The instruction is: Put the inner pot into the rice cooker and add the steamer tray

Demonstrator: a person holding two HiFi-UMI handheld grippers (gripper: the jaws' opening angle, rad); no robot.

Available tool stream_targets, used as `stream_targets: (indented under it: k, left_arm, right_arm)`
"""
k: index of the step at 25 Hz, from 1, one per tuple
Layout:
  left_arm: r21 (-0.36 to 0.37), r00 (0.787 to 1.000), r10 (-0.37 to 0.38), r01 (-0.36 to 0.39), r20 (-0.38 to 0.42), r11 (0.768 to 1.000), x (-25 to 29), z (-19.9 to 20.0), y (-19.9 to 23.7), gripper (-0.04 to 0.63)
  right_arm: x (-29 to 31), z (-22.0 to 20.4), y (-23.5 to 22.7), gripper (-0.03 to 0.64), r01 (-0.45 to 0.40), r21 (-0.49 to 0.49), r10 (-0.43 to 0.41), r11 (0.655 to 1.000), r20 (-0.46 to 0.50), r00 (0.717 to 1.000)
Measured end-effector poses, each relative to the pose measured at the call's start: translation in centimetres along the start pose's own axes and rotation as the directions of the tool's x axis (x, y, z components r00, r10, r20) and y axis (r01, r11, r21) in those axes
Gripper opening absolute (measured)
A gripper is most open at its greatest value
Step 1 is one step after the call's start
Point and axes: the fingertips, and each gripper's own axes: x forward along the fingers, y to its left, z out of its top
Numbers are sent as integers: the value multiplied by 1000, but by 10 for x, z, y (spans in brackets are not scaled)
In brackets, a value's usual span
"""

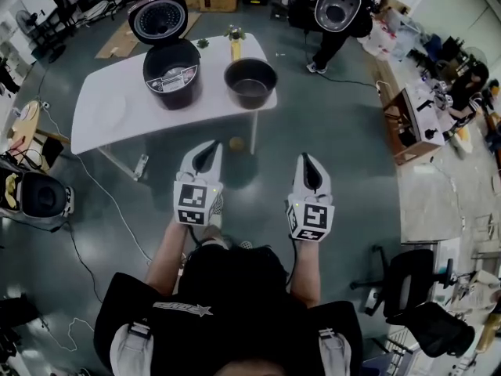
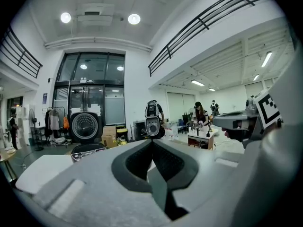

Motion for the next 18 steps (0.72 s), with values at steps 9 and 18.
stream_targets:
  k: [9,18]
  left_arm:
    - [-27,998,-46,45,-46,999,84,-12,62,11]
    - [-34,988,-136,134,-76,990,163,-17,117,11]
  right_arm:
    - [99,-4,5,5,26,24,-25,999,-38,999]
    - [183,-7,10,5,98,36,-94,995,-96,991]
